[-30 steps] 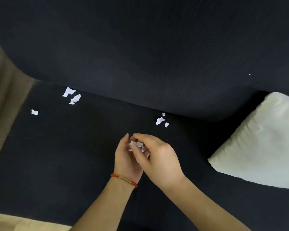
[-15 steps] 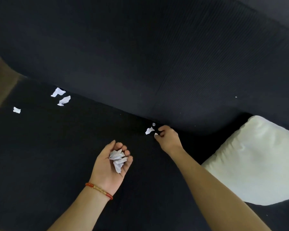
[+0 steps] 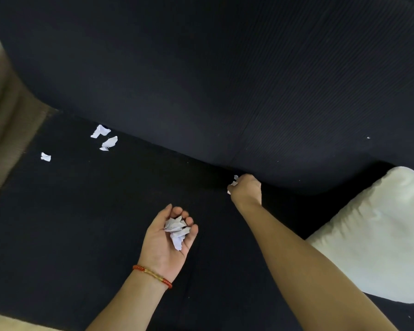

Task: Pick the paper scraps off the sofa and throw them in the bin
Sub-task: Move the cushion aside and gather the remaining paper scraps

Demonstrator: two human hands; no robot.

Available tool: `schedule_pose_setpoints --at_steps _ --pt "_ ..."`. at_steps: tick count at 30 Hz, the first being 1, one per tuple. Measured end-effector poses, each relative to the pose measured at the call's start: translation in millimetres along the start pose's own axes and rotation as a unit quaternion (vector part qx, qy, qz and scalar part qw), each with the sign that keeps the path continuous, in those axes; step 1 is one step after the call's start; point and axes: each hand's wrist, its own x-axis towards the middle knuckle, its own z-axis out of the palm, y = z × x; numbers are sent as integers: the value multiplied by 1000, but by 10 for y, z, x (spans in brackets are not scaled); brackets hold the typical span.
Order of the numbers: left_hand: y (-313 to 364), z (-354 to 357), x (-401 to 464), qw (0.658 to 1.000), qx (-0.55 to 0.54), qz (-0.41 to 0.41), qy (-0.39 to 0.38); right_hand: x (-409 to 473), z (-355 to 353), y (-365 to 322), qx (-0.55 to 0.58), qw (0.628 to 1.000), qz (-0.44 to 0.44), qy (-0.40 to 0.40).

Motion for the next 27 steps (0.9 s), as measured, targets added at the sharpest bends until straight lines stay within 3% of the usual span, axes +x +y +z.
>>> schedule_pose_setpoints --at_steps 5,9,27 --pt "54 18 19 1000 6 -2 1 -91 11 52 19 998 -51 24" --pt "206 28 56 1000 7 5 -9 -152 21 123 -57 984 -144 87" --pt "381 61 310 1000 -8 15 -15 20 2 161 -94 961 -228 122"
